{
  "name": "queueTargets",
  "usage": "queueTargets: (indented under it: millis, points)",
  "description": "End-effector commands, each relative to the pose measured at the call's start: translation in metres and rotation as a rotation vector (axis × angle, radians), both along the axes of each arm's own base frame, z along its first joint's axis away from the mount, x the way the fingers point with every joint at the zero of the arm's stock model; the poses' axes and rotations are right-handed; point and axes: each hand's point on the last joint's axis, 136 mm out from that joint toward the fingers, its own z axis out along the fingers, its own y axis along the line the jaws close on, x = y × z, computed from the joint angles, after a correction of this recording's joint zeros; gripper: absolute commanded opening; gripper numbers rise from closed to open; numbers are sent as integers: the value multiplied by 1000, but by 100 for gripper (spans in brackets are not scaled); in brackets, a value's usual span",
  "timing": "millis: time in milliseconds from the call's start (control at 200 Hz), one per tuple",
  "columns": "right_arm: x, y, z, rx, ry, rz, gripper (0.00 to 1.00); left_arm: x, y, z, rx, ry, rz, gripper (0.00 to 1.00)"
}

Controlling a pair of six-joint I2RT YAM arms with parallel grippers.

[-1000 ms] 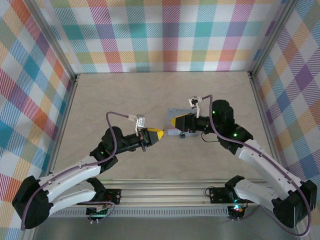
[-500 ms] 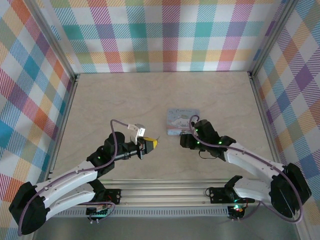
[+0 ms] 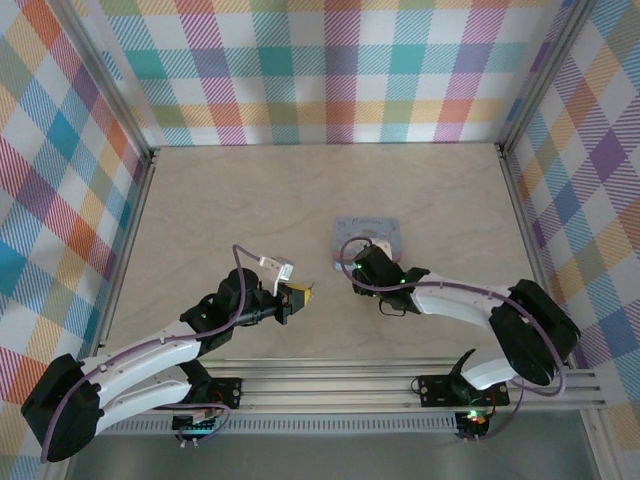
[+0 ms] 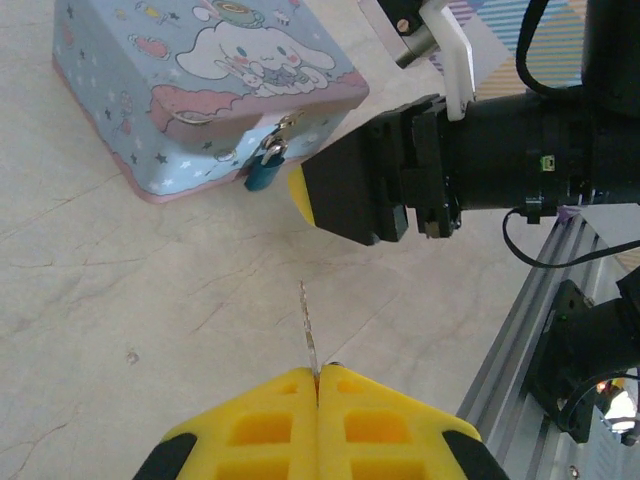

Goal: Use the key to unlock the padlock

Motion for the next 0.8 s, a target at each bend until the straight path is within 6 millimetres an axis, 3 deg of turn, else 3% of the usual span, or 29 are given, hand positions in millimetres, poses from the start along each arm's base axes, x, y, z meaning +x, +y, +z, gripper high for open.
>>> queueTargets:
  millis: [0, 340, 610, 795]
  points:
    - [21, 7, 10, 8, -78, -42, 54, -2, 1, -5, 20, -26, -6, 0]
    - [32, 14, -16, -28, -24, -94, 53, -4, 8, -10, 22, -41, 9, 0]
    - [39, 16, -18, -28, -56, -101, 47, -8, 17, -12, 31, -52, 33, 0]
    - [43, 13, -19, -38, -84, -102, 37, -10, 20, -12, 35, -50, 36, 0]
